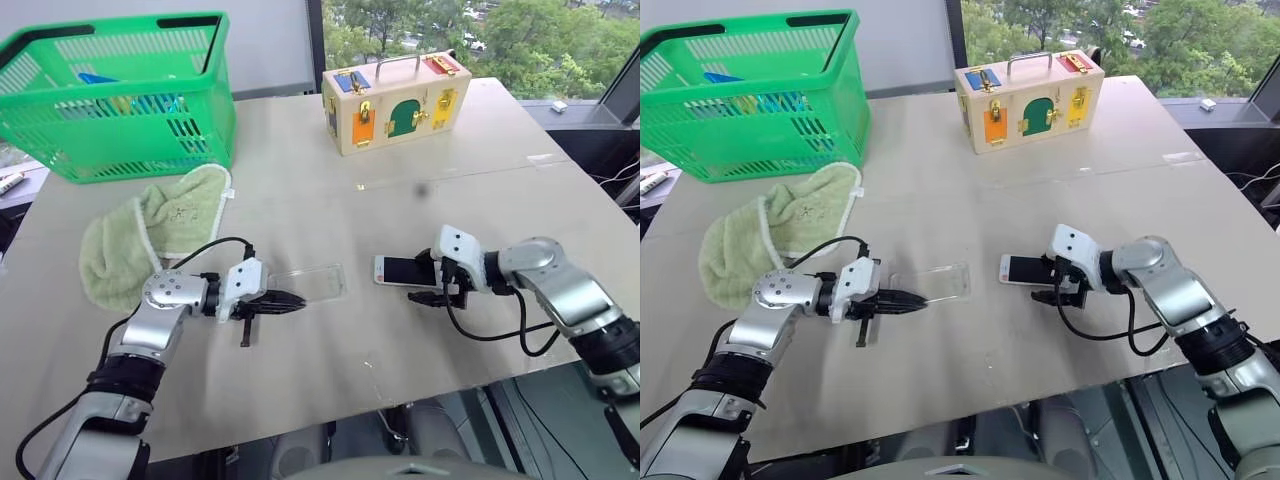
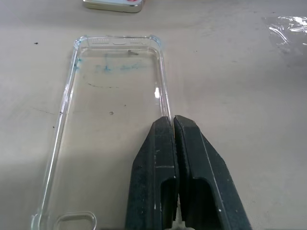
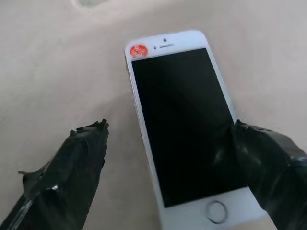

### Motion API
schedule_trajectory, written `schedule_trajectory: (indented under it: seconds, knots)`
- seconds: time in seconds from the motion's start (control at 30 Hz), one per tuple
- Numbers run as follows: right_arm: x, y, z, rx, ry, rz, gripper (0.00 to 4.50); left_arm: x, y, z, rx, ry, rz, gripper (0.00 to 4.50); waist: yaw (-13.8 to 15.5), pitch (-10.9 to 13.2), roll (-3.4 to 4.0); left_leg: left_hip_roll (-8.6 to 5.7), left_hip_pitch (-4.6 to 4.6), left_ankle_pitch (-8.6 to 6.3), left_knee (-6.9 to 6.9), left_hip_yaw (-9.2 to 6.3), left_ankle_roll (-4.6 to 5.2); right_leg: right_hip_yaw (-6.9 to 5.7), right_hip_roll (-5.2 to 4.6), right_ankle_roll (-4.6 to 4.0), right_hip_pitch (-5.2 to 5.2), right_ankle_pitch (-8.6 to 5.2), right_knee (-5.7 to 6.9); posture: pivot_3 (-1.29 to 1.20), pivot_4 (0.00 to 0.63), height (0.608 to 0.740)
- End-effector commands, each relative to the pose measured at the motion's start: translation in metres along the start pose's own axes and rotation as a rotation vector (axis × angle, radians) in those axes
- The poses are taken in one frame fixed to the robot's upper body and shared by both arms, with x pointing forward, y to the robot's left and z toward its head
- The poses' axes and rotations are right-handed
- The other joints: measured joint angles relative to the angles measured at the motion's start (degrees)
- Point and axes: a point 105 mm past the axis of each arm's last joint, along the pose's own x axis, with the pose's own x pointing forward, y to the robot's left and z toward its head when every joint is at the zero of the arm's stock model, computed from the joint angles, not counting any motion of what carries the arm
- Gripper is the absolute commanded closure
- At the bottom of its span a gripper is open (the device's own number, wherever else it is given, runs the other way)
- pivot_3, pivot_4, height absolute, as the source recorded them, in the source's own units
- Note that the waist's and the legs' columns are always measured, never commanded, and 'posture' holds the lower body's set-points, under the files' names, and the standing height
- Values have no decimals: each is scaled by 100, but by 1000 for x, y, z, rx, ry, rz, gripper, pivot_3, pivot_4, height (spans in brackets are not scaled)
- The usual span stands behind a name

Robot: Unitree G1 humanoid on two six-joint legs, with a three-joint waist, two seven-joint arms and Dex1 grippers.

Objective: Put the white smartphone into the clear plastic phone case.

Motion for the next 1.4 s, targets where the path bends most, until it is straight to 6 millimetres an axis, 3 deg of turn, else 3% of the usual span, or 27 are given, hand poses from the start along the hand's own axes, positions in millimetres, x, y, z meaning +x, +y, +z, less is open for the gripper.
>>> schedule_trajectory:
  seconds: [0.03,0.27,0.43,0.47,0.57,0.67,0.8,0.93,0.97,1.13,1.17,1.3,1.4]
  knots:
    - [3,-5,-10,-19,47,34,49,-7,-5,-21,-71,52,36,4500,-13,-1,1,1,3,0,0,1,0,0,0,0,0,0,1,0,150,740]
    - [8,-24,-22,16,73,35,49,-3,-16,-15,-63,8,13,4500,-129,-6,2,3,8,0,0,5,0,6,0,0,0,0,9,0,150,740]
    - [10,-16,-30,26,111,92,49,1,-19,-5,-51,-14,2,4500,-140,-12,-5,2,11,0,1,10,0,15,-5,0,1,0,9,0,150,740]
    - [11,-15,-31,26,115,98,580,1,-19,-3,-48,-17,-1,4500,-138,-14,-7,2,11,0,1,11,0,15,-7,0,0,0,9,0,150,740]
    - [11,-12,-33,20,112,89,1566,6,-16,16,-28,-43,-12,4500,-131,-16,-11,4,8,-1,1,12,-1,15,-11,1,-1,0,6,0,150,740]
    - [6,-11,-30,16,86,65,1568,11,-15,32,-21,-60,-19,4500,-114,-18,-19,4,-2,-1,0,8,-1,10,-11,1,-2,0,-1,0,150,740]
    - [-17,-8,-6,30,-58,-4,1570,21,-10,64,-30,-85,-18,4500,-14,-9,-21,-4,-15,-1,0,2,-1,4,-11,2,-7,-1,-6,0,150,740]
    - [-52,6,19,49,-182,-85,1773,40,0,91,-49,-83,8,4500,50,4,-9,-8,-30,-1,-6,-4,-1,-4,-9,5,-10,-1,-24,0,150,740]
    - [-59,9,21,52,-188,-101,2013,45,1,94,-58,-71,9,4500,47,5,-9,-9,-35,-1,-6,-6,-1,-6,-7,5,-10,-1,-28,0,150,740]
    - [-78,24,32,64,-203,-155,4267,65,-2,95,-79,-18,-31,4500,-20,12,-20,-11,-41,-1,-6,-6,-1,2,-1,8,-15,-2,-37,0,150,740]
    - [-79,26,32,65,-201,-163,4464,69,-3,92,-73,-8,-41,4500,-19,14,-21,-10,-42,-1,-6,-9,-1,2,1,8,-15,-2,-37,0,150,740]
    - [-76,30,27,65,-172,-180,4464,74,0,91,-97,-34,-37,4500,-5,16,-24,-9,-41,-1,-10,-11,-1,-2,9,6,-15,-3,-35,0,150,740]
    - [-67,21,22,74,-166,-206,4464,68,2,93,-79,-66,-39,4500,-11,18,-27,-10,-40,-1,-10,-15,-1,1,10,6,-15,-3,-35,0,150,740]
